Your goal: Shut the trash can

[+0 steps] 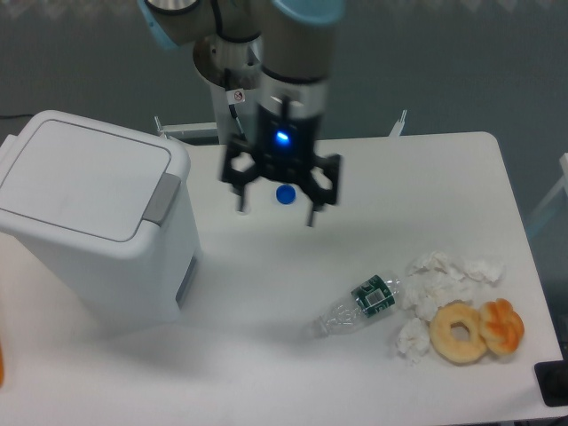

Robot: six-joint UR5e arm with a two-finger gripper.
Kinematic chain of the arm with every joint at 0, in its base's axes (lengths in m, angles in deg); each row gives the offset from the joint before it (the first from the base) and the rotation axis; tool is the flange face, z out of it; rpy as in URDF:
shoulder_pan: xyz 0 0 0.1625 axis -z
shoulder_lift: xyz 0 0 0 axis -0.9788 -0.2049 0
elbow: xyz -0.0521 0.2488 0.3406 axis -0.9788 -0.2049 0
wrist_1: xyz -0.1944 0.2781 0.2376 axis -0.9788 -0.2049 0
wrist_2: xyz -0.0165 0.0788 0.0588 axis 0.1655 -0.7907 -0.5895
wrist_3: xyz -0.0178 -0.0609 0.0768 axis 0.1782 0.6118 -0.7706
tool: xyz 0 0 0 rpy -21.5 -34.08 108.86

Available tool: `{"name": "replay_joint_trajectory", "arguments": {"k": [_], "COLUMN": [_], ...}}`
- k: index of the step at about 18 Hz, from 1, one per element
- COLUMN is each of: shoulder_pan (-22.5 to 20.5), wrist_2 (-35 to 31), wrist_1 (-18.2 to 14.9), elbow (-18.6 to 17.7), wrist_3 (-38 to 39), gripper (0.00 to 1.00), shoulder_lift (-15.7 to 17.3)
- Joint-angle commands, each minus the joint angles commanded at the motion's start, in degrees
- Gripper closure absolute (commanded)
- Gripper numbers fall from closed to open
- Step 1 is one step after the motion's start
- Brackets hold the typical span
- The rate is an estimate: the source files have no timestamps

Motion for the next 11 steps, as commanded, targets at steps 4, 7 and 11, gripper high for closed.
{"name": "replay_joint_trajectory", "arguments": {"k": [4, 7, 11], "shoulder_pan": [-2.90, -6.76, -8.18], "wrist_2": [-4.93, -5.11, -8.00], "wrist_1": [-0.09, 0.09, 3.32], "elbow": [1.40, 3.68, 6.24], "wrist_3": [-7.47, -14.40, -21.55], "gripper": [0.00, 0.00, 0.00], "shoulder_lift": [-4.84, -8.26, -13.37]}}
